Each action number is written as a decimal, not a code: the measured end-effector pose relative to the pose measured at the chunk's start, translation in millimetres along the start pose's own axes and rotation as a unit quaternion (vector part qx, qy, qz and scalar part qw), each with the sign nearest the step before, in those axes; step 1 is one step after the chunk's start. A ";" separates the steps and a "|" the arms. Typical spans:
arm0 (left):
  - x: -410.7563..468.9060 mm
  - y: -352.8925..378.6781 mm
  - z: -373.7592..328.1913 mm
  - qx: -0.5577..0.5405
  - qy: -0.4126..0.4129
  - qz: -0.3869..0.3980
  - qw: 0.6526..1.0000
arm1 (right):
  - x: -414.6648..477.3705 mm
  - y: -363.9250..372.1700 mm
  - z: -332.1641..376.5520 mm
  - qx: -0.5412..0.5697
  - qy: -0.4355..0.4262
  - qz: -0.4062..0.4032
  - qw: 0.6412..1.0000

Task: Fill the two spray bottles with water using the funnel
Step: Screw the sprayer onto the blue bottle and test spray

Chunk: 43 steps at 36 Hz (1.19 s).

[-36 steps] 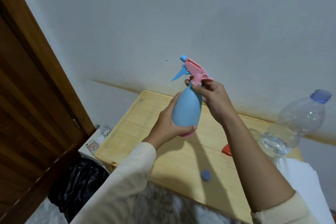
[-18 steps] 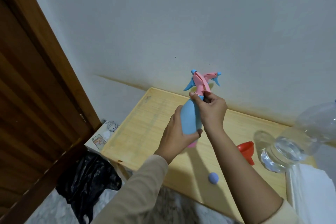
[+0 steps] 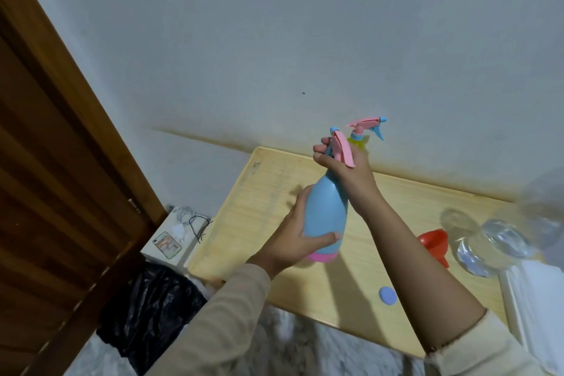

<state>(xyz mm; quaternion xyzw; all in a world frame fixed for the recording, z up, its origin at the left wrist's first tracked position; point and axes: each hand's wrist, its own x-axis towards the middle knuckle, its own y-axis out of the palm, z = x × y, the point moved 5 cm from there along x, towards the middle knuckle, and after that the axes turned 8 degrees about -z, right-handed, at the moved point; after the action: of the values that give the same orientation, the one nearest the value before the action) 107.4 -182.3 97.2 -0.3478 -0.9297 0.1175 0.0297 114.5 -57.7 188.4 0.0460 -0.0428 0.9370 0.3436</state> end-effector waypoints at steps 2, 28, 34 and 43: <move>-2.4 -4.8 4.2 0.004 -0.005 0.021 1.000 | -3.1 4.8 -3.2 -0.014 -0.004 -0.021 1.000; 4.7 -34.9 20.8 0.379 -0.110 0.151 0.907 | -14.5 -0.2 -57.2 -0.166 -0.042 -0.086 0.981; 14.1 -39.6 54.8 0.440 -0.178 0.123 0.871 | -21.6 -1.7 -84.4 -0.171 0.004 -0.075 0.982; 10.2 -43.5 86.7 0.480 -0.237 0.097 0.839 | -31.5 7.9 -109.4 -0.189 0.035 -0.054 0.980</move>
<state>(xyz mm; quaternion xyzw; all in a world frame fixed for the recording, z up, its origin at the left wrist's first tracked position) 60.0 -224.6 23.2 -0.3395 -0.6973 0.6301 -0.0396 127.1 -71.7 75.8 -0.0500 -0.2042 0.8932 0.3974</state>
